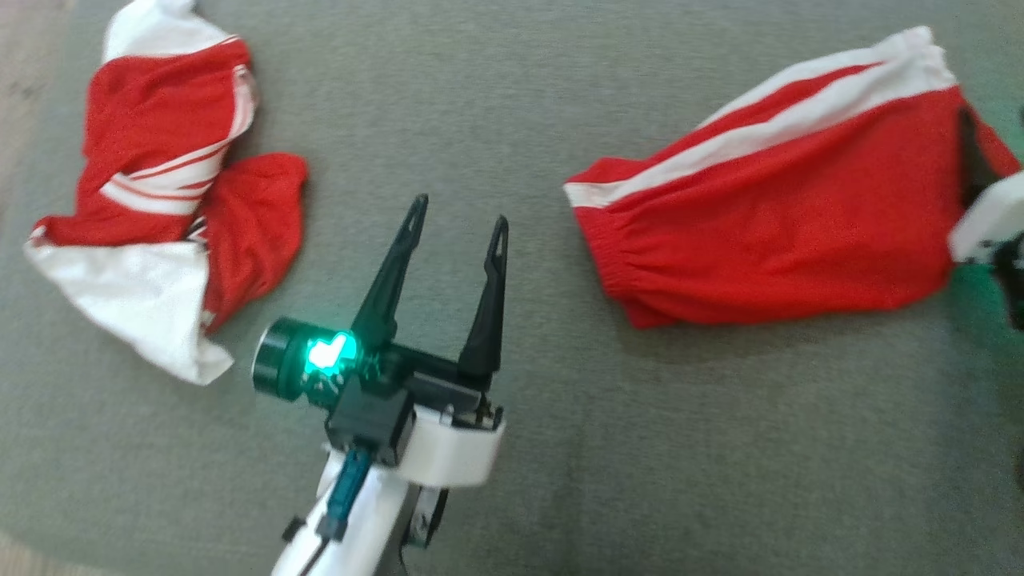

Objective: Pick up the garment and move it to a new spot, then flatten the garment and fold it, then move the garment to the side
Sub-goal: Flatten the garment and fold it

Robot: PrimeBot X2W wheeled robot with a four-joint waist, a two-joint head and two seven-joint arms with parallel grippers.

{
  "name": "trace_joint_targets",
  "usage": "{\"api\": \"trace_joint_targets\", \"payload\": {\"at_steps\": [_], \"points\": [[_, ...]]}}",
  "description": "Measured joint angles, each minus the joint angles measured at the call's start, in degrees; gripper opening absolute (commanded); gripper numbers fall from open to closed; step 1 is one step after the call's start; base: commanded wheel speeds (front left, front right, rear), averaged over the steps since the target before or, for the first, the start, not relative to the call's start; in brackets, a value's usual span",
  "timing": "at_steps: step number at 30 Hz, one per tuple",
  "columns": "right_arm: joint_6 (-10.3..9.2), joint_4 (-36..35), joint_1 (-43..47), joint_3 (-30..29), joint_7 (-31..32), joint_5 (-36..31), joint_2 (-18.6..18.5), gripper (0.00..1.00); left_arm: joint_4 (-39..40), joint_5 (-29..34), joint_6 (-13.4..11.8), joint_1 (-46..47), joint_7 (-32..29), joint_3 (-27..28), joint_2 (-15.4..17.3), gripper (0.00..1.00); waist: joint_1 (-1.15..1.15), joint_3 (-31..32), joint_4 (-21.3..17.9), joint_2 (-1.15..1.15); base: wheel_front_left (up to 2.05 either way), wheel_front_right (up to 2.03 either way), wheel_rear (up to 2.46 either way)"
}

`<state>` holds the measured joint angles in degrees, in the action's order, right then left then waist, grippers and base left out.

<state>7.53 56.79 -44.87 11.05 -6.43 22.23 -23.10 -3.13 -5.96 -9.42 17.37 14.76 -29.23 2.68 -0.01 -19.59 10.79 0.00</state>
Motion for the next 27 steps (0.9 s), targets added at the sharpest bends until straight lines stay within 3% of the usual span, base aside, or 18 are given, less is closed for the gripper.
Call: {"api": "trace_joint_targets", "payload": {"at_steps": [6, 7, 8, 9, 12, 17, 27], "points": [[0.00, 2.04, 0.04, 1.47, 6.20, 7.95, -5.77, 1.00, 3.09, 2.40, -0.67, -3.77, 0.00, -0.08, 0.02, 1.00, 0.00, -0.15, 3.72, 0.00, 0.00, 0.00, 0.00], [0.00, 2.43, 0.23, 2.00, 7.54, 8.92, -6.26, 0.89, 3.26, 2.49, -0.67, -3.96, 0.00, -0.16, 0.02, 1.00, 0.00, -0.19, 4.29, 0.00, 0.00, 0.00, 0.00], [0.00, 2.44, 1.22, 3.10, 10.76, 11.65, -6.47, 0.68, 3.45, 2.48, -0.76, -3.98, 0.00, -0.25, 0.01, 1.00, 0.01, -0.29, 5.32, 0.00, 0.00, 0.00, 0.00], [0.00, 1.74, 1.62, 3.30, 11.80, 13.73, -6.47, 0.00, 3.49, 2.48, -0.93, -3.98, 0.00, -0.24, 0.03, 1.00, 0.00, -0.33, 5.72, 0.00, 0.00, 0.00, 0.00], [0.00, -1.26, 1.90, 5.30, 15.72, 18.39, -7.11, 0.00, 3.58, 2.48, -1.25, -3.99, 0.00, -0.12, 0.04, 1.00, 0.01, -0.27, 5.99, 0.00, 0.00, 0.00, 0.00], [0.00, -2.27, 2.74, 7.11, 13.22, 19.87, -7.72, 0.00, 3.59, 2.49, -1.59, -4.11, 0.00, 0.82, 0.03, 1.00, 0.01, 0.33, 4.00, 0.00, 0.00, 0.00, 0.00], [0.00, 0.48, 2.93, 9.39, 10.83, 20.62, -8.66, 0.00, 3.59, 3.00, -0.91, -4.51, 0.00, 2.70, 0.04, 1.00, 0.01, 1.85, -4.15, 0.00, 0.00, 0.00, 0.00]]}}
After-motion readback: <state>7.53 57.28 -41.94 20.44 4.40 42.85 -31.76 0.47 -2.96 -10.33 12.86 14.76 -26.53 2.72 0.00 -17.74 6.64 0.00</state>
